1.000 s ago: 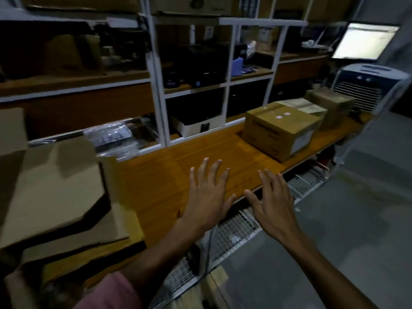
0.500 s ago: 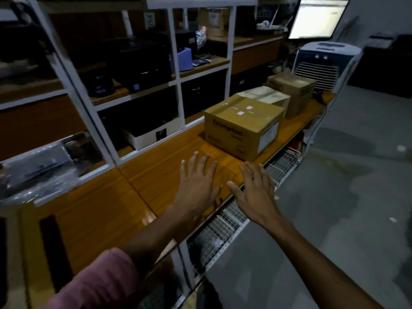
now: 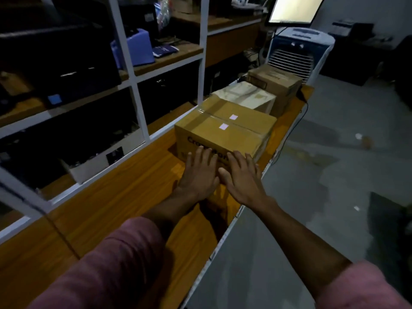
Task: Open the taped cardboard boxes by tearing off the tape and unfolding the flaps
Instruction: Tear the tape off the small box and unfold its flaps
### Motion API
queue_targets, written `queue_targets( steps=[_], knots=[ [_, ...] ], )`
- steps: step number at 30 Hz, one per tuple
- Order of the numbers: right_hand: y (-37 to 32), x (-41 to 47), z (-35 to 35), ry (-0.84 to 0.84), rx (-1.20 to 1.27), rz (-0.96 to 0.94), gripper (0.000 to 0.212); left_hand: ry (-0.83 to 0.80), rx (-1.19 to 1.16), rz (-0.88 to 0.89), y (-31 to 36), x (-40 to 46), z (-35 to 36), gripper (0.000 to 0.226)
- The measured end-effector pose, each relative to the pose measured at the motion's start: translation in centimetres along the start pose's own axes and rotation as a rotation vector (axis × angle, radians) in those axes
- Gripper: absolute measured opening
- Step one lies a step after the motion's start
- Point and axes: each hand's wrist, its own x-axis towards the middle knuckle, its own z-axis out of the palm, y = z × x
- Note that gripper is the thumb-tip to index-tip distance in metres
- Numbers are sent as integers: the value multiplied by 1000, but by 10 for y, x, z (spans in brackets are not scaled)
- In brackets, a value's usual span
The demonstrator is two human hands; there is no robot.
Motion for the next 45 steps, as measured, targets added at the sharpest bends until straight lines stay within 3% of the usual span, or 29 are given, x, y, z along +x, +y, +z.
queue_targets(
  steps=[7, 13, 18, 25, 29, 31, 33, 35, 36, 38, 42, 45],
  knots=[
    [25, 58, 25, -37, -108, 109, 65, 19, -29, 73, -10, 67, 35, 66],
    [20, 51, 47, 26, -103, 84, 64, -76, 11, 166, -13, 83, 47, 65],
    [9, 31, 62, 52, -142, 35, 57, 83, -39, 154, -22, 52, 67, 70],
    [-6, -32, 86, -6, -122, -191, 52, -107, -28, 40, -26, -28, 76, 78],
    [-3, -69, 93, -116, 37, -270, 48, -205, -57, -82, -18, -76, 69, 71],
    [-3, -83, 84, -70, 113, -300, 45, -28, -105, -172, -10, -92, 57, 66],
    [-7, -89, 71, 13, 185, -314, 44, 278, -191, -234, -6, -100, 40, 58],
    [-13, -96, 55, 118, 272, -335, 40, 538, -197, -161, -4, -104, 21, 57],
    [-16, -98, 47, 171, 324, -339, 36, 594, -177, -99, -2, -104, 10, 61],
    [-23, -95, 30, 258, 403, -321, 34, 554, -130, -28, -1, -98, -9, 66],
    [-31, -80, -2, 351, 361, -285, 38, 233, -10, -69, 4, -84, -21, 71],
    [-27, -65, -19, 326, 213, -290, 43, 234, -8, -94, 8, -79, -24, 71]
  ],
)
